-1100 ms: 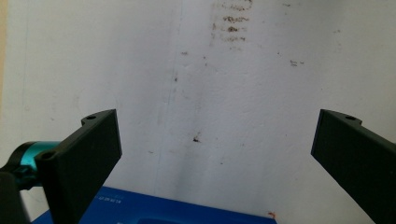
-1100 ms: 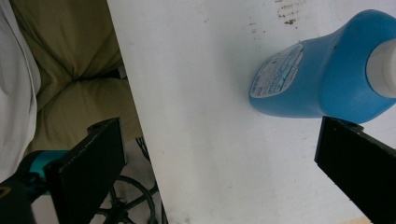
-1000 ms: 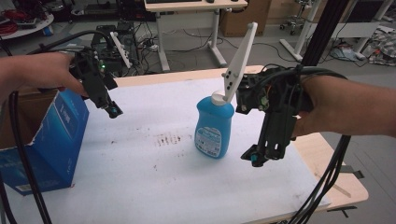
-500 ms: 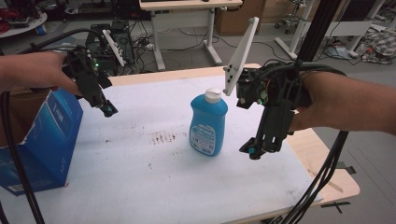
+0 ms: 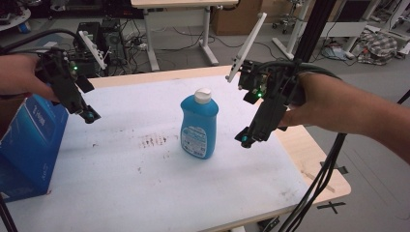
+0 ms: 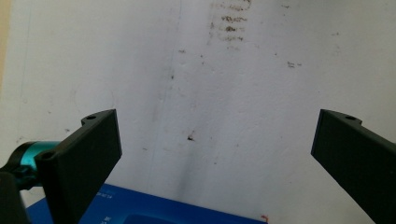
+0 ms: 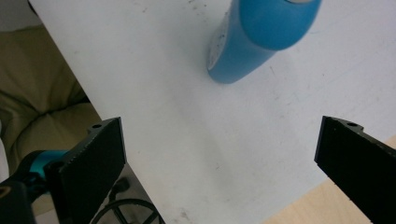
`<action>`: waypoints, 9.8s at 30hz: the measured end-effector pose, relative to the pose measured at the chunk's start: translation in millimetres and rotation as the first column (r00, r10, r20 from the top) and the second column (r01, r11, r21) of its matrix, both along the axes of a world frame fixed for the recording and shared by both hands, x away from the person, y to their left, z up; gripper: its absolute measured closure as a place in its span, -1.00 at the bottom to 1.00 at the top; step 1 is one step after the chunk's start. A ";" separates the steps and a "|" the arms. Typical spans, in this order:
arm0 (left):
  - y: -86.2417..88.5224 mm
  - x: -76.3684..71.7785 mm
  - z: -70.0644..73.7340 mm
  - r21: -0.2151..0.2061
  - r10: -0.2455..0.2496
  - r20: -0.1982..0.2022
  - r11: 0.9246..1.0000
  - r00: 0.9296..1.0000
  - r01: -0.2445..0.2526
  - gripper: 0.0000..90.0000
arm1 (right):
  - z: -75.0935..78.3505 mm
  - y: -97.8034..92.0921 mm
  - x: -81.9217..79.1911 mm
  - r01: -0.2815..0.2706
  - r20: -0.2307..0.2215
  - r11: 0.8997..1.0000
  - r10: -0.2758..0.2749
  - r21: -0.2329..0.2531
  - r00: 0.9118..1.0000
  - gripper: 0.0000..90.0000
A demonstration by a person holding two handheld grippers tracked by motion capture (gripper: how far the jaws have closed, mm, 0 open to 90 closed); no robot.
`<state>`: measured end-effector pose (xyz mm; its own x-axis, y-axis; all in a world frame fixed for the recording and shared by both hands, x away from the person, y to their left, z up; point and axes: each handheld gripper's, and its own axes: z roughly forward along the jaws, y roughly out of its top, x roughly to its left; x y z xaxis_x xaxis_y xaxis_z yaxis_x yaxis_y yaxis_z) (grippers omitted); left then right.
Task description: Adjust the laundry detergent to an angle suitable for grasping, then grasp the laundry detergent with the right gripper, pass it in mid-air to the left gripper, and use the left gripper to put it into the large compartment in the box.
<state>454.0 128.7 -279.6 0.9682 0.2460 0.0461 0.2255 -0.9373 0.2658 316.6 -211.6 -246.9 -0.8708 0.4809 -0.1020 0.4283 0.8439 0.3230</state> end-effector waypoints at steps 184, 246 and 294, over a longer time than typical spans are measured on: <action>-31.7 -38.8 17.2 -0.082 -0.174 -0.072 0.982 0.982 0.168 -0.96 | -114.8 9.9 41.0 -0.174 0.281 0.738 -0.023 0.652 0.959 0.02; -75.4 -60.5 44.0 -0.083 -0.300 -0.076 0.952 0.951 0.293 -0.79 | -85.4 117.6 60.9 -0.418 0.218 0.722 0.359 0.552 0.908 0.02; -76.1 -62.7 39.8 -0.083 -0.352 -0.072 0.935 0.933 0.346 -0.16 | -88.6 119.3 59.0 -0.423 0.215 0.709 0.368 0.565 0.905 0.02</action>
<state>391.3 52.5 -239.8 0.9931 -0.1081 -0.0445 -0.0878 -0.9414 0.3256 375.6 -92.3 -335.5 -0.9967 0.0816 0.0032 0.0485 0.5611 0.8263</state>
